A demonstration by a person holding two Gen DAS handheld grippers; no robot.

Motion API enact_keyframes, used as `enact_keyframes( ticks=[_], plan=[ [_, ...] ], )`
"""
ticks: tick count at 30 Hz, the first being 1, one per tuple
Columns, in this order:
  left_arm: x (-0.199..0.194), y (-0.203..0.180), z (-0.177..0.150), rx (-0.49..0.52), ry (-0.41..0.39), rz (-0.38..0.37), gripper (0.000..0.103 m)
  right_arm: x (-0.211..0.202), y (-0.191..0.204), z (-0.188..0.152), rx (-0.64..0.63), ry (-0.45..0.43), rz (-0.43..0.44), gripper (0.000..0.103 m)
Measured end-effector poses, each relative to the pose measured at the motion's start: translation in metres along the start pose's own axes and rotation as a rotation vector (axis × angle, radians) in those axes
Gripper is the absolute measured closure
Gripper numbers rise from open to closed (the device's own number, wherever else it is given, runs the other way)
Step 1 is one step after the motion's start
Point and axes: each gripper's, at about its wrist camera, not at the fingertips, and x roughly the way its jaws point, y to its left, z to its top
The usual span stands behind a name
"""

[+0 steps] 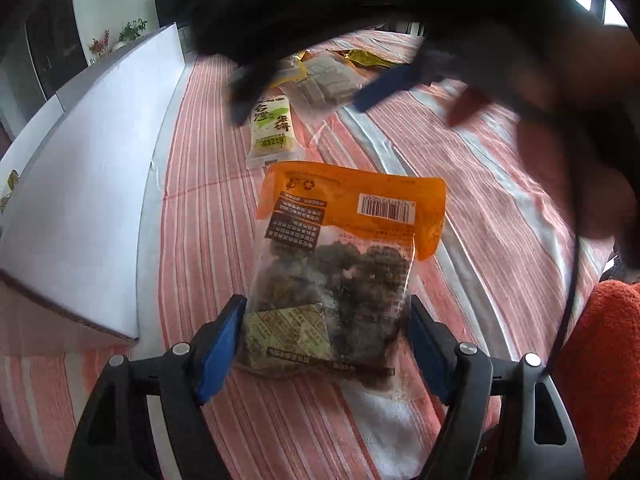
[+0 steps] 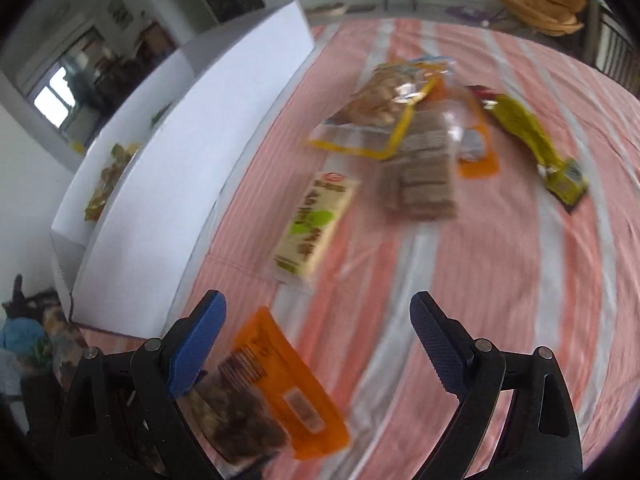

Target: Organize snacks

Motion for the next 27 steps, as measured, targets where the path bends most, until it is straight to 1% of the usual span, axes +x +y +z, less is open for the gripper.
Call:
enact_keyframes(
  ticks=[1, 2, 3, 4, 5, 6, 7, 8, 10, 12, 14, 16, 17, 18, 20, 21, 24, 25, 26, 27],
  plan=[
    [0.0, 0.001, -0.001, -0.003, 0.0, 0.0, 0.027, 0.016, 0.008, 0.015, -0.014, 0.059, -0.014, 0.01],
    [0.0, 0.001, -0.001, -0.002, -0.001, 0.001, 0.027, 0.031, 0.014, 0.027, -0.021, 0.095, -0.042, 0.011],
    [-0.001, 0.001, -0.003, -0.002, -0.002, 0.0, 0.027, 0.045, 0.018, 0.036, -0.022, 0.12, -0.082, 0.016],
    [-0.002, 0.002, -0.004, -0.003, -0.004, -0.003, 0.027, 0.057, 0.02, 0.042, -0.014, 0.139, -0.115, 0.024],
    [-0.003, 0.003, -0.005, -0.003, -0.006, -0.005, 0.027, 0.065, 0.021, 0.046, -0.008, 0.149, -0.148, 0.036],
    [-0.006, 0.003, -0.01, -0.003, -0.009, -0.005, 0.027, 0.066, 0.025, 0.048, -0.027, 0.121, -0.202, 0.059],
    [-0.007, 0.003, -0.011, -0.002, -0.012, -0.007, 0.027, 0.066, 0.027, 0.048, -0.041, 0.116, -0.244, 0.07],
    [-0.007, 0.004, -0.012, -0.003, -0.017, -0.01, 0.027, 0.066, 0.027, 0.047, -0.041, 0.122, -0.243, 0.072],
    [-0.009, 0.006, -0.013, -0.014, -0.027, -0.016, 0.027, 0.057, 0.02, 0.04, -0.019, 0.126, -0.193, 0.072],
    [-0.011, 0.011, -0.016, -0.033, -0.038, -0.028, 0.027, 0.037, 0.01, 0.028, -0.027, 0.092, -0.193, 0.073],
    [-0.012, 0.017, -0.016, -0.062, -0.047, -0.045, 0.027, 0.004, -0.011, 0.016, 0.025, 0.031, -0.147, 0.073],
    [-0.01, 0.022, -0.014, -0.084, -0.052, -0.054, 0.027, -0.027, -0.038, 0.003, 0.093, -0.034, -0.132, 0.073],
    [-0.007, 0.025, -0.011, -0.09, -0.051, -0.056, 0.027, -0.041, -0.055, -0.005, 0.128, -0.063, -0.14, 0.083],
    [-0.003, 0.028, -0.006, -0.1, -0.05, -0.06, 0.027, -0.048, -0.066, -0.013, 0.145, -0.082, -0.158, 0.09],
    [0.006, 0.035, 0.009, -0.14, -0.055, -0.074, 0.027, -0.052, -0.086, -0.025, 0.163, -0.105, -0.224, 0.09],
    [0.012, 0.034, 0.019, -0.151, -0.056, -0.069, 0.027, -0.051, -0.096, -0.035, 0.171, -0.11, -0.249, 0.09],
    [0.027, 0.035, 0.044, -0.162, -0.058, -0.033, 0.027, -0.041, -0.116, -0.061, 0.179, -0.14, -0.279, 0.09],
    [0.029, 0.034, 0.051, -0.161, -0.056, -0.022, 0.027, -0.04, -0.116, -0.067, 0.169, -0.186, -0.274, 0.089],
    [0.034, 0.034, 0.059, -0.159, -0.054, -0.008, 0.026, -0.044, -0.113, -0.073, 0.155, -0.231, -0.277, 0.073],
    [0.037, 0.032, 0.067, -0.156, -0.052, 0.001, 0.026, -0.043, -0.111, -0.077, 0.144, -0.259, -0.294, 0.038]
  ],
)
